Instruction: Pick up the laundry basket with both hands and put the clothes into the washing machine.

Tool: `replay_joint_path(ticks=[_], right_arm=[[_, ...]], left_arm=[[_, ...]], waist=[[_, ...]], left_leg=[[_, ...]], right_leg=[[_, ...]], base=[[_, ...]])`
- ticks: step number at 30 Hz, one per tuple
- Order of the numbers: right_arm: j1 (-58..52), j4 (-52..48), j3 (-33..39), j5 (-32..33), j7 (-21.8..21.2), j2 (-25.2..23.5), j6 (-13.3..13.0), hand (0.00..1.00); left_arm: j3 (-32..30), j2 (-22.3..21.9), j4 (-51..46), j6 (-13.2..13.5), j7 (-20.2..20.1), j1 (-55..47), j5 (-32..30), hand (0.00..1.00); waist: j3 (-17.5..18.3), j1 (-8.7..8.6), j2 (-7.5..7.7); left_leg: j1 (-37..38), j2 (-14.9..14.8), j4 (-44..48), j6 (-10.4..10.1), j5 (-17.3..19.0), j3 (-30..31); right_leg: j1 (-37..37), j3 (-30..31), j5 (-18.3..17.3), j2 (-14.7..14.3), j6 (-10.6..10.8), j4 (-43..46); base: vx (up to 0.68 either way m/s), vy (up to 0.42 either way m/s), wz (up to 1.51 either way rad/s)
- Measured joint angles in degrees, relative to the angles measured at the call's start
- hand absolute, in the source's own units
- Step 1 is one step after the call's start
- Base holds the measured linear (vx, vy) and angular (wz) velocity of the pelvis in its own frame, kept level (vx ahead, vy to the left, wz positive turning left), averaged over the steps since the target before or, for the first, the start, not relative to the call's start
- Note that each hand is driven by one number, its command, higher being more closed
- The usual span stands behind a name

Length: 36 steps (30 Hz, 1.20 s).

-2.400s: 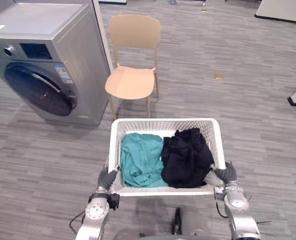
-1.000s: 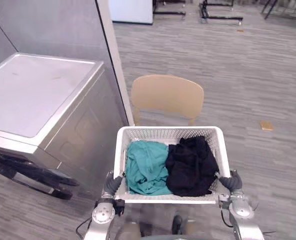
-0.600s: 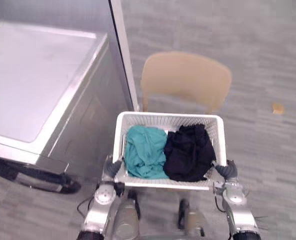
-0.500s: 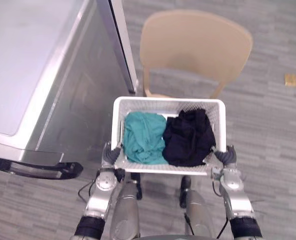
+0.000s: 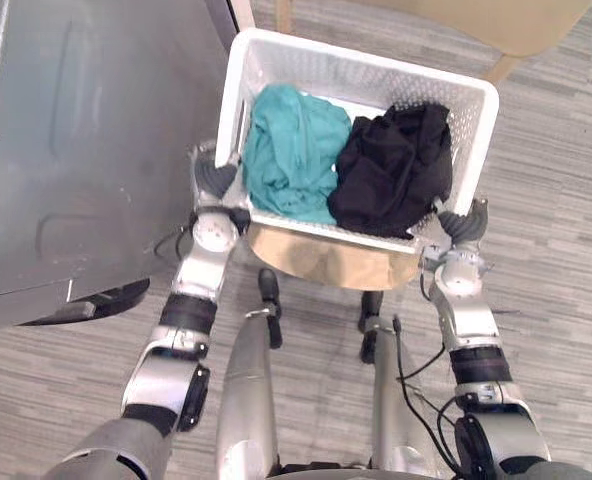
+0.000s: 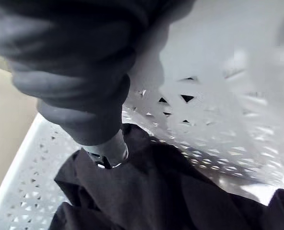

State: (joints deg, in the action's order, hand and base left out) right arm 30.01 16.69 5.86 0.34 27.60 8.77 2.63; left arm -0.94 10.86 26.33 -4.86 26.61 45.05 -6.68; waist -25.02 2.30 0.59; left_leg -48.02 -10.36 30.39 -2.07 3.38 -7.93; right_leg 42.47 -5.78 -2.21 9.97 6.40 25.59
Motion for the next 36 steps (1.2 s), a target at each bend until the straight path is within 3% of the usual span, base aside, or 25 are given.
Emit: replay_joint_path(ticks=[5,13,19,23,29,31,36], right_arm=[[-2.0,-0.1,0.1,0.9,0.0,-2.6,-0.1,0.00],[-17.2,-13.1,-0.6,1.6,-0.5,-6.7,-0.3,0.00],[-25.3,-26.9,-1.2,2.5,-4.3,-6.5,-4.4,0.00],[-30.9,-31.8,-1.3,2.4,-8.2,-6.3,-5.3,0.00],[-39.3,-30.0,-1.4,1.2,-14.9,-6.2,-4.9,0.00],[-40.0,-22.9,-1.0,-1.5,-17.3,-6.2,-3.9,0.00],[-41.4,-9.1,0.9,-5.7,-18.7,-6.2,-2.3,0.00]], left_arm=[[-2.0,-2.0,-1.6,0.6,3.0,-4.2,0.1,0.00],[-3.9,-9.5,-14.9,0.4,4.9,-26.1,2.1,0.00],[-5.9,-10.9,-27.8,2.9,4.6,-35.7,4.0,0.00],[-8.5,-10.9,-31.7,5.2,0.3,-42.2,7.3,0.00],[-8.0,-11.9,-28.2,5.4,-8.0,-51.3,10.7,0.00],[-7.9,-11.7,-20.0,5.1,-11.8,-53.4,10.6,0.00],[-6.9,-9.8,-1.8,3.3,-16.5,-55.2,6.2,0.00]], waist=[[-0.2,0.00,0.26],[-0.6,0.28,0.38],[-0.5,0.23,0.43],[1.6,0.19,0.50],[7.4,0.16,0.58],[10.8,0.09,0.48],[14.2,0.14,0.45]], left_leg=[[1.5,-0.1,0.0,0.0,0.1,-0.3],[8.8,-0.3,-0.4,-1.0,1.9,0.1],[15.6,0.2,-2.4,-1.0,2.0,-0.1],[19.0,0.4,-3.7,-1.5,2.3,-0.3],[24.2,0.6,-6.6,-1.7,2.5,-0.3],[26.9,1.0,-8.6,-1.8,2.4,-0.2],[33.0,1.9,-13.5,-2.6,1.2,0.0]], right_leg=[[-0.5,0.5,-1.0,0.0,-0.4,1.6],[-7.9,-0.9,-4.2,0.2,-1.0,3.4],[-14.2,-1.9,-5.7,0.9,-0.9,3.2],[-17.5,-2.3,-6.5,0.9,-0.7,2.1],[-23.4,-3.9,-7.0,0.9,-0.7,-1.1],[-26.2,-4.7,-7.0,1.1,-0.6,-2.8],[-31.9,-5.7,-7.0,1.2,-0.5,-6.1]], base=[[0.00,-0.007,0.00],[0.03,-0.045,0.08],[0.04,-0.040,0.07],[0.07,-0.021,0.02],[0.10,-0.019,0.08],[0.10,-0.022,0.09],[0.07,-0.030,0.08]])
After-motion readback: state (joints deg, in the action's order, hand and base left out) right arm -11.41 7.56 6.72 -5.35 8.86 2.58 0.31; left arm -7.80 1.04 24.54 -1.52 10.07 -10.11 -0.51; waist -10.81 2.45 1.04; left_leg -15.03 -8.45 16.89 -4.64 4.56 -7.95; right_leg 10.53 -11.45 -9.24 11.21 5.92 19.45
